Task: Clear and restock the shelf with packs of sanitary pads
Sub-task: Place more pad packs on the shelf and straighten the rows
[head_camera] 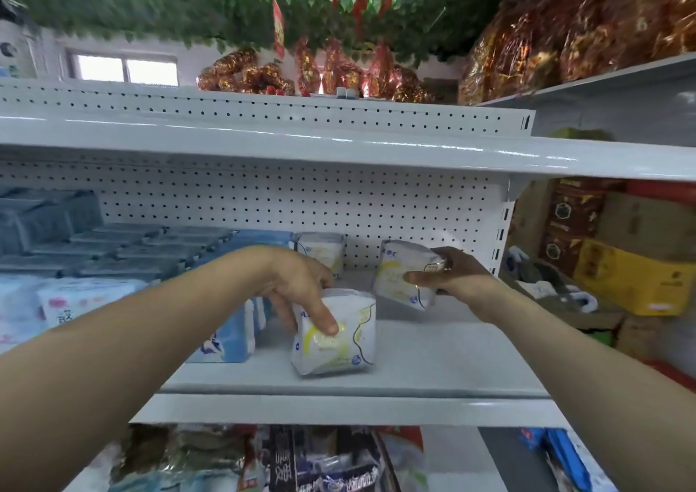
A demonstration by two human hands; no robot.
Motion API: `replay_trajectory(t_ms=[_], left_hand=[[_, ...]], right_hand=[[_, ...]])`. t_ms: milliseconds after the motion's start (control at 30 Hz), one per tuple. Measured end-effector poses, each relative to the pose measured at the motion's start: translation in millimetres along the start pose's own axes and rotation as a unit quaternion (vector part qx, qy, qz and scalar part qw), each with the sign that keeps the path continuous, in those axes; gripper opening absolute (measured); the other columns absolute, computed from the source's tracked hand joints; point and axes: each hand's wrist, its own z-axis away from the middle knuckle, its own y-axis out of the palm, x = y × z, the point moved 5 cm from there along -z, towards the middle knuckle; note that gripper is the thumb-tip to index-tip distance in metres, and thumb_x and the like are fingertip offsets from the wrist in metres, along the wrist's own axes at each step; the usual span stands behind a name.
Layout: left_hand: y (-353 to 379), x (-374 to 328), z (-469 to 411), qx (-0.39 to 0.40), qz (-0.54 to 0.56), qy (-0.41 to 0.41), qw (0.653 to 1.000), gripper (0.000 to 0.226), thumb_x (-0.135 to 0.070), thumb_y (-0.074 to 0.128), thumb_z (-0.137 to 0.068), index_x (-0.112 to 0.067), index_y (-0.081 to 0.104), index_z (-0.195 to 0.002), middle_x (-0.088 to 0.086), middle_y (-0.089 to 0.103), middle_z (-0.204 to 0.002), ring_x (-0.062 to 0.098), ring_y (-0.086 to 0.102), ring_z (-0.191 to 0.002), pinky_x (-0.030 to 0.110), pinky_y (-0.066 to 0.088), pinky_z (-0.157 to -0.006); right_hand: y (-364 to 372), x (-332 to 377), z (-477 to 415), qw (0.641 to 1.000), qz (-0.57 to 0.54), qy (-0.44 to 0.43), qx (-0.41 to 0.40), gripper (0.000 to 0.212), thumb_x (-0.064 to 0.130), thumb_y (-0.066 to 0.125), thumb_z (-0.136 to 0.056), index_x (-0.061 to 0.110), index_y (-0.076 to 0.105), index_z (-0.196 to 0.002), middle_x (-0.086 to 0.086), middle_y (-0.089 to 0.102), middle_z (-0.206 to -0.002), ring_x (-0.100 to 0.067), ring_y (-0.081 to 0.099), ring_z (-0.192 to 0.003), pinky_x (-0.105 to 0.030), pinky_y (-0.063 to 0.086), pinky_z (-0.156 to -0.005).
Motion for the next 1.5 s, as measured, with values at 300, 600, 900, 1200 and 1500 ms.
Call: replay_trajectory(t_ms=[300, 600, 900, 1200, 1500], left_hand=[[-8.6, 11.5, -2.7, -0.002, 0.058, 0.025, 0.998, 0.067, -0.02, 0.085, -0.077, -0.016, 0.054, -0.137, -0.001, 0.07, -0.117, 0.013, 0.072, -0.093, 0.031, 0.061, -0.078], [-25.8, 16.7, 6.4, -0.022, 0.099, -0.005, 0.995, 0.033, -0.034, 0.083, -0.073, -0.023, 0.063, -0.098, -0.005, 0.078, -0.084, 0.009, 0.074, -0.075, 0.026, 0.057, -0.072], [-44.2, 23.9, 7.0, -0.07, 0.179, 0.033, 0.981, 0.106, -0.064, 0.095, -0.013, -0.017, 0.073, -0.107, 0.003, 0.077, -0.095, 0.014, 0.07, -0.076, 0.024, 0.055, -0.065], [-57.0, 42.5, 17.2, -0.081, 0.227, 0.066, 0.968, 0.111, -0.057, 0.099, -0.022, -0.008, 0.069, -0.117, 0.016, 0.072, -0.115, 0.03, 0.067, -0.109, 0.05, 0.047, -0.106], [-48.9, 53.0, 16.0, -0.048, 0.187, 0.084, 0.978, 0.094, -0.055, 0.098, -0.033, -0.018, 0.063, -0.111, 0.011, 0.073, -0.114, 0.035, 0.063, -0.118, 0.049, 0.049, -0.105]], right_hand=[[5.2, -0.3, -10.6, 0.999, -0.008, 0.037, 0.024, 0.057, 0.043, 0.093, -0.064, 0.014, 0.071, -0.108, -0.006, 0.076, -0.107, -0.022, 0.072, -0.101, -0.041, 0.059, -0.093], [-4.7, -14.3, -9.8, 0.992, -0.003, 0.112, 0.057, 0.047, 0.048, 0.08, -0.079, 0.005, 0.068, -0.096, 0.006, 0.07, -0.061, -0.005, 0.062, -0.049, -0.019, 0.048, -0.052], [-8.2, -27.2, -27.7, 0.99, 0.127, 0.066, 0.017, 0.058, 0.062, 0.074, -0.079, 0.026, 0.063, -0.124, 0.007, 0.069, -0.107, -0.012, 0.068, -0.095, -0.032, 0.059, -0.083], [38.6, 27.3, -53.9, 0.986, 0.141, -0.083, -0.004, 0.053, 0.051, 0.076, -0.084, 0.021, 0.068, -0.126, 0.007, 0.066, -0.126, -0.01, 0.058, -0.115, -0.021, 0.043, -0.091], [119.4, 62.6, -107.9, 0.986, 0.125, -0.069, 0.085, 0.067, 0.057, 0.069, -0.087, 0.021, 0.055, -0.142, 0.001, 0.046, -0.152, -0.02, 0.047, -0.136, -0.033, 0.039, -0.112]])
